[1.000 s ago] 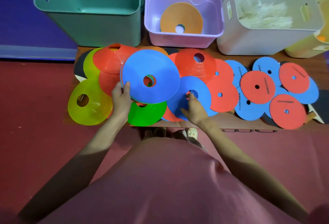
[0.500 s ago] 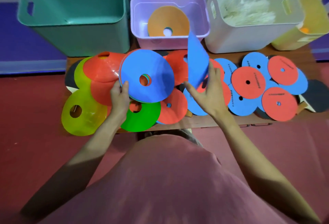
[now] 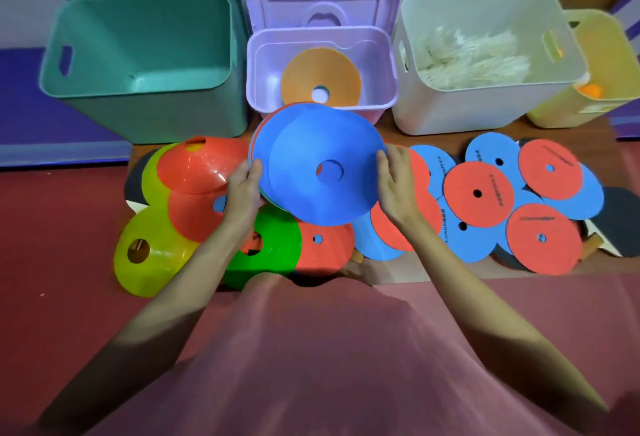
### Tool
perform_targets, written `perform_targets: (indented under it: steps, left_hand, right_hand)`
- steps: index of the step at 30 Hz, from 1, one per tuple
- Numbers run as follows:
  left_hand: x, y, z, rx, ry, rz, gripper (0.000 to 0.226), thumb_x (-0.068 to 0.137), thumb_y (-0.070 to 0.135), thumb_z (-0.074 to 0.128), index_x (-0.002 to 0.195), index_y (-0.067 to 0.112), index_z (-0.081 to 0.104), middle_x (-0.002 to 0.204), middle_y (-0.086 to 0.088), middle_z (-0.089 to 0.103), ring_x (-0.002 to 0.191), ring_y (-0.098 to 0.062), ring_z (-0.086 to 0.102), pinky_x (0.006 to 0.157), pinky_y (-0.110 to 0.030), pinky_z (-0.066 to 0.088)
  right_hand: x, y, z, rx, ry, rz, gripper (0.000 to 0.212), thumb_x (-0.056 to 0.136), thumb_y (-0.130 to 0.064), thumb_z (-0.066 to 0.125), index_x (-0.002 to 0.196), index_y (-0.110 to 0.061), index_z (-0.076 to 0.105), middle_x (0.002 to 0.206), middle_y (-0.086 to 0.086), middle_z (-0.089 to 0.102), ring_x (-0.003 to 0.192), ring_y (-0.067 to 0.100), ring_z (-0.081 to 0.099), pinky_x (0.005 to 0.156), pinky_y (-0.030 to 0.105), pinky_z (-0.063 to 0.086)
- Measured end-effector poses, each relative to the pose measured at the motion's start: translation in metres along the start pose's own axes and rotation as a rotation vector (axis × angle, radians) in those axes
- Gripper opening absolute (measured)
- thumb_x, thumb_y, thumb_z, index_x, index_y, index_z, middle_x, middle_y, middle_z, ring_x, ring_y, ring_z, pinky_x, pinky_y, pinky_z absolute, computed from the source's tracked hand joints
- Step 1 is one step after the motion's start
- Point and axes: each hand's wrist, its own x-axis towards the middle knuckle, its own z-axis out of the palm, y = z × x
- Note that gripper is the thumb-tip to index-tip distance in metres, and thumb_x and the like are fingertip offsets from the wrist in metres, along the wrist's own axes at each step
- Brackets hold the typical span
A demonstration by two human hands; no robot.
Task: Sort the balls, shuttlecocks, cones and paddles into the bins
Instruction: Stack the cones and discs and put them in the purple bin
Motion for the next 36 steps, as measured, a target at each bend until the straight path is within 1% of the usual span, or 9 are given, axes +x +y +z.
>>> perform_targets:
  steps: [4,7,10,13,15,19,21,26,36]
  left_hand:
    - [0.011,0.011,0.027,-0.095,0.012,-0.072,0.021,0.100,0.016,0.042,0.091,0.020,0.061,0.092,-0.003,0.064,0.085,-0.022,0.059,0.075,-0.036,0.049]
    - [0.027,0.018,0.042,-0.153,-0.010,-0.099,0.018,0.100,0.017,0.044,0.094,0.018,0.061,0.102,-0.010,0.063,0.096,-0.028,0.059,0.084,-0.045,0.048]
    - [0.051,0.029,0.059,-0.210,-0.017,-0.119,0.017,0.094,0.022,0.050,0.092,0.017,0.066,0.110,-0.018,0.066,0.102,-0.035,0.061,0.088,-0.051,0.048]
    - [0.085,0.048,0.075,-0.185,-0.012,-0.106,0.018,0.092,0.017,0.051,0.075,0.016,0.057,0.073,-0.004,0.061,0.070,-0.020,0.054,0.068,-0.031,0.045]
    - [0.104,0.064,0.088,-0.148,-0.023,-0.139,0.024,0.097,0.017,0.045,0.076,0.018,0.057,0.064,0.005,0.062,0.062,-0.012,0.056,0.060,-0.025,0.047]
    - [0.146,0.074,0.102,0.037,-0.009,-0.055,0.018,0.090,0.028,0.048,0.090,0.014,0.059,0.092,-0.006,0.063,0.085,-0.021,0.060,0.079,-0.037,0.051]
    - [0.167,0.072,0.104,0.255,-0.013,0.020,0.039,0.078,0.032,0.046,0.103,0.004,0.058,0.103,-0.013,0.062,0.095,-0.025,0.058,0.081,-0.038,0.049]
    - [0.214,0.053,0.106,0.637,0.044,0.021,0.028,0.097,0.013,0.044,0.115,-0.006,0.053,0.118,-0.025,0.059,0.108,-0.037,0.055,0.079,-0.037,0.040]
    - [0.247,0.024,0.108,0.707,0.058,-0.072,0.029,0.101,0.017,0.040,0.118,-0.005,0.047,0.119,-0.025,0.056,0.108,-0.038,0.053,0.074,-0.033,0.036]
  right_hand:
    - [0.032,0.006,-0.004,-0.009,0.073,-0.039,0.023,0.094,-0.017,0.034,0.096,-0.003,0.053,0.098,0.009,0.045,0.096,0.011,0.033,0.085,0.020,0.032]
    - [0.060,0.009,-0.008,0.036,0.058,-0.064,0.027,0.095,-0.014,0.040,0.119,-0.002,0.047,0.113,0.009,0.050,0.103,0.012,0.040,0.088,0.010,0.032]
    - [0.093,0.004,-0.012,0.096,0.039,-0.005,0.028,0.098,-0.014,0.043,0.122,0.000,0.043,0.110,0.007,0.055,0.096,0.016,0.051,0.082,0.023,0.037]
    - [0.132,0.001,-0.014,0.036,0.037,-0.039,0.022,0.098,-0.014,0.042,0.105,0.006,0.048,0.093,0.014,0.057,0.082,0.026,0.053,0.076,0.037,0.040]
    - [0.159,-0.003,-0.013,0.000,0.034,-0.065,0.021,0.099,-0.013,0.041,0.101,0.007,0.047,0.087,0.015,0.053,0.077,0.027,0.050,0.073,0.041,0.037]
    - [0.203,-0.006,-0.003,-0.096,0.017,-0.097,0.021,0.100,-0.010,0.036,0.103,0.009,0.045,0.087,0.018,0.050,0.081,0.031,0.051,0.070,0.035,0.030]
    - [0.220,-0.004,0.005,-0.133,-0.016,-0.096,0.023,0.100,-0.010,0.034,0.104,0.010,0.044,0.093,0.028,0.056,0.085,0.037,0.054,0.064,0.032,0.023]
    - [0.250,0.014,0.033,-0.205,-0.156,-0.037,0.021,0.098,-0.013,0.036,0.109,0.005,0.041,0.102,0.031,0.060,0.093,0.046,0.057,0.066,0.040,0.034]
    - [0.267,0.038,0.057,-0.308,-0.297,0.092,0.027,0.093,-0.005,0.046,0.115,0.009,0.041,0.114,0.031,0.056,0.104,0.046,0.054,0.075,0.044,0.040]
